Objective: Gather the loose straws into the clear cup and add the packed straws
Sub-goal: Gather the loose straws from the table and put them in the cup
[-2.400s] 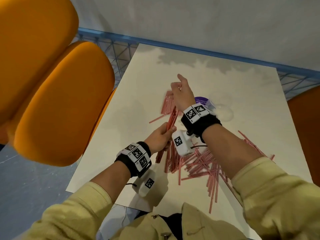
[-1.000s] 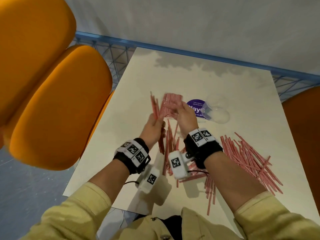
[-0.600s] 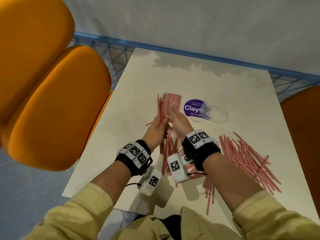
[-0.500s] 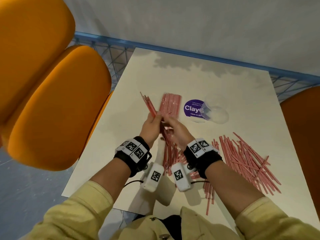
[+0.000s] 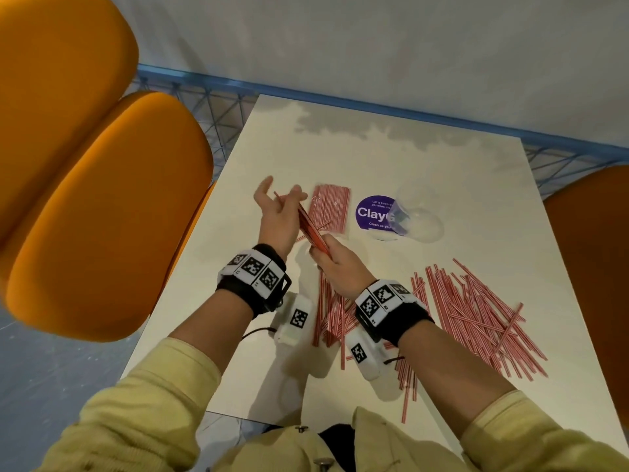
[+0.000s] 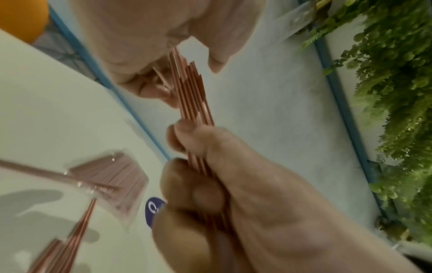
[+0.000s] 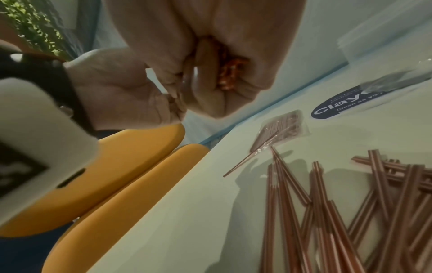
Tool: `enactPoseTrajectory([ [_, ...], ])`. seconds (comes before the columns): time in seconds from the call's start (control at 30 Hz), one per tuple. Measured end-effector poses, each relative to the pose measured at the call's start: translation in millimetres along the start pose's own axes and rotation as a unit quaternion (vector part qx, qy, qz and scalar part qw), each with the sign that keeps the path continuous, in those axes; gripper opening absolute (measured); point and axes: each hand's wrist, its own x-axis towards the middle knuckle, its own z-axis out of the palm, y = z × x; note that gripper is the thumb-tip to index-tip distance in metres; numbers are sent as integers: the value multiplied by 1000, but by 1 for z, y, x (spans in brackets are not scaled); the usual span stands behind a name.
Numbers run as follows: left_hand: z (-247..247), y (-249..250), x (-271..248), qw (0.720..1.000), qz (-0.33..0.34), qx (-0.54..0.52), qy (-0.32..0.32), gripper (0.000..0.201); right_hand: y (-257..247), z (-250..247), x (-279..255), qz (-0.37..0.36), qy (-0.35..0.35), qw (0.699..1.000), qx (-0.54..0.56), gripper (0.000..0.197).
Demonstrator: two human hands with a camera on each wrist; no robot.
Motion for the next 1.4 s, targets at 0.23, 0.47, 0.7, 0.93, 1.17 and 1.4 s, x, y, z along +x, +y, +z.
enactPoseTrajectory([
  [0.23,36,-16,-4,989,79,126,-22,12,7,-20,3,41,31,998,46,12],
  [0.47,45,-15,7,984,110,141,-4,5,3,-36,2,41,42,995,80,11],
  [0.7,92,-13,21,992,92,80,28,7,14,-79,10,114,182,959,183,39],
  [0.93,134,-9,38,993,71,82,-54,11,30,-114,20,103,246,960,81,40],
  [1.17,178,0,87,991,105,72,48,13,76,-165,33,258,356,897,41,50],
  [1.4,207,-32,87,955,191,216,-65,14,99,-171,46,295,275,898,174,52],
])
